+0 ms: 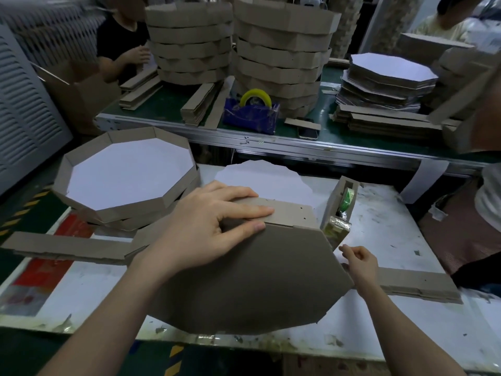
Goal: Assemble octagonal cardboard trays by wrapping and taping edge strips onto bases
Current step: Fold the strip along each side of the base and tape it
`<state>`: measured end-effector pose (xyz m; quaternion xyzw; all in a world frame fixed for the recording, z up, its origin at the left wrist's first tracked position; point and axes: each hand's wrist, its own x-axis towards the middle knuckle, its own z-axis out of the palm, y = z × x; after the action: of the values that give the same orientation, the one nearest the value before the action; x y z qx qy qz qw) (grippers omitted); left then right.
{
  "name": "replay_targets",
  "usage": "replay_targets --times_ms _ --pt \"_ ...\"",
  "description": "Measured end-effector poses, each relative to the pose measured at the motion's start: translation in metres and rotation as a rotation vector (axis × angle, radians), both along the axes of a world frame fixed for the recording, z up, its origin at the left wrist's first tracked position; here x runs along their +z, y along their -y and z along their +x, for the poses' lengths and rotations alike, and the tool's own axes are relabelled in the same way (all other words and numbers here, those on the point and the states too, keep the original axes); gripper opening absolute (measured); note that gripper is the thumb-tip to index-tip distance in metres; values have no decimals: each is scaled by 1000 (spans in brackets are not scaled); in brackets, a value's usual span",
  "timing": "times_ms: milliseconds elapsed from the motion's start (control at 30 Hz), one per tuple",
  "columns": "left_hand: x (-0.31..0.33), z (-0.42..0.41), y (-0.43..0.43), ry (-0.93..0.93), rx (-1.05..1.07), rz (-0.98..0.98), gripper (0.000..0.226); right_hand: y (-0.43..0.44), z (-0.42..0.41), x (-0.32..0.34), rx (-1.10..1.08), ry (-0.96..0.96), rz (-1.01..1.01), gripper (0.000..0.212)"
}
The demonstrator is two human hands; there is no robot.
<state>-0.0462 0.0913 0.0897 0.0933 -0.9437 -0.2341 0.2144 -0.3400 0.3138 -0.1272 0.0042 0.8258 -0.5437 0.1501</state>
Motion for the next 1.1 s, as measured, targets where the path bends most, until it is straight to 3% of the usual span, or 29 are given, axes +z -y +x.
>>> replay_targets --times_ms 233,433,600,767,933,1100 --pt "-13 14 16 -74 18 47 34 55 17 101 270 -133 -94 11" --pt "-18 30 26 -115 42 73 33 110 73 208 540 -51 -150 17" --pt "-19 35 21 -129 61 26 40 127 133 264 627 -30 -320 19" --pt "-13 29 27 -102 73 68 57 135 179 274 580 -95 -362 16" --pt "-15 26 31 -14 17 109 79 127 208 255 473 -36 -370 16" --pt "-19 28 32 -24 -38 82 82 109 228 236 407 0 -407 18"
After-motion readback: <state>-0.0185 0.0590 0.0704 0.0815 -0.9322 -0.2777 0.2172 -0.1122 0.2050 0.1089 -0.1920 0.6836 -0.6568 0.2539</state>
